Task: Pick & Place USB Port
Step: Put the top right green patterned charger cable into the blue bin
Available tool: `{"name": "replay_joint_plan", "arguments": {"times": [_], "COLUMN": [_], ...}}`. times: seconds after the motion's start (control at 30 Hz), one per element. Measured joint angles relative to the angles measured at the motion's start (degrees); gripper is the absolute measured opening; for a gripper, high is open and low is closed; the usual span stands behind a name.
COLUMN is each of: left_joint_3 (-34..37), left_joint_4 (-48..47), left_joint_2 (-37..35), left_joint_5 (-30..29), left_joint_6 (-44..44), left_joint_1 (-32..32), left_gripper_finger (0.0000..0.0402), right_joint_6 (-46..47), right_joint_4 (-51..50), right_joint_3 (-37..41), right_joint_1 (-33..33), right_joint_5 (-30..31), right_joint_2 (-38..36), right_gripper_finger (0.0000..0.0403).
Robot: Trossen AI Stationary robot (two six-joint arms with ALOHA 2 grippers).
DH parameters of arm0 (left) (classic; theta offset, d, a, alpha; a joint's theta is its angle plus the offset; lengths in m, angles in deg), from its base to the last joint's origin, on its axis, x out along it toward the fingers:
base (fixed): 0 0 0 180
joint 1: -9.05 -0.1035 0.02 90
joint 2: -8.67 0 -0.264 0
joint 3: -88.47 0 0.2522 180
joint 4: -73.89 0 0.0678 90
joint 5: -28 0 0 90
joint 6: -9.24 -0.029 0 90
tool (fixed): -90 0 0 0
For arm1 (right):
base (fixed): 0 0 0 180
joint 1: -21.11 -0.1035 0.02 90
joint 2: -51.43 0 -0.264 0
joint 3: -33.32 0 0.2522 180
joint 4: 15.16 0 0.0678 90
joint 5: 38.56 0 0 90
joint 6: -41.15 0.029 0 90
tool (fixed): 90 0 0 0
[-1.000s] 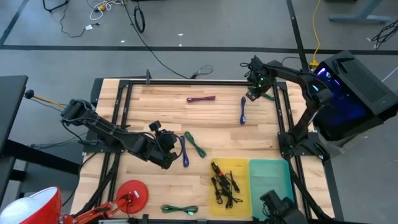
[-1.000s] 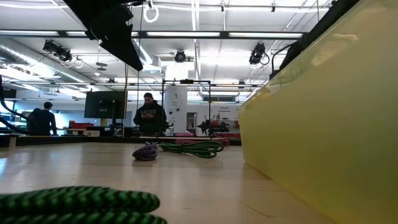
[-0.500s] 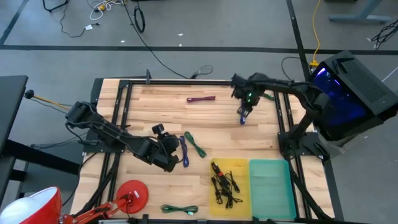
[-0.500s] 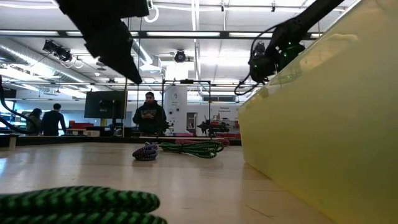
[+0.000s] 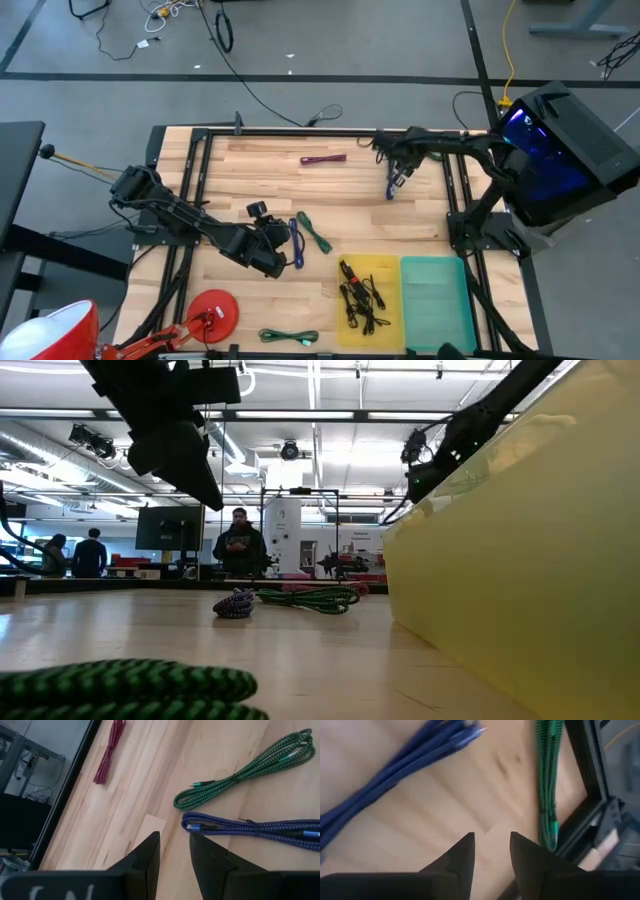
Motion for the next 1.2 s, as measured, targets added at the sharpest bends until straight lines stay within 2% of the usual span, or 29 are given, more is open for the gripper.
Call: {"name": "replay_joint_plan", "arguments": {"times": [0.2, 0.33, 0.43, 0.53, 0.8, 0.9, 1.13, 1.2], "left_joint_3": [0.0, 0.0, 0.0, 0.0, 0.0, 0.0, 0.0, 0.0], "left_joint_4": [0.25, 0.61, 0.75, 1.44, 4.52, 4.72, 4.92, 5.11], "left_joint_2": [-0.02, -0.07, -0.07, -0.07, -0.07, -0.09, -0.09, -0.09], "left_joint_5": [0.1, -0.14, -0.13, -0.13, 1.32, 1.4, 1.41, 1.43], "left_joint_6": [-0.04, -0.1, -1.48, -1.68, -5.03, -5.88, -6.37, -7.42], "left_joint_1": [-0.16, -1.13, -1.86, -2.72, -4.78, -5.22, -5.31, -5.31], "left_gripper_finger": [0.0112, 0.0112, 0.0112, 0.0112, 0.0112, 0.0112, 0.0112, 0.0112], "right_joint_6": [-7.44, -10.34, -11.81, -13.19, -14.21, -14.75, -15.66, -14.17], "right_joint_4": [3.32, 5.94, 6.27, 7.73, 11.98, 12.88, 9.72, 10.51], "right_joint_3": [-1.45, -1.68, -1.68, -1.85, -1.85, -1.92, -1.92, -1.94], "right_joint_1": [9.79, 16.35, 18.94, 20.44, 22.27, 22.27, 22.71, 23.37], "right_joint_5": [-0.16, -11.25, -9.67, -12.83, -16.6, -18.54, -18.46, -21.1], "right_joint_2": [-0.23, -0.25, -0.1, -0.15, 1.07, 1.29, 1.42, 1.42], "right_gripper_finger": [0.0126, 0.0128, 0.0142, 0.0165, 0.0224, 0.0225, 0.0212, 0.021]}}
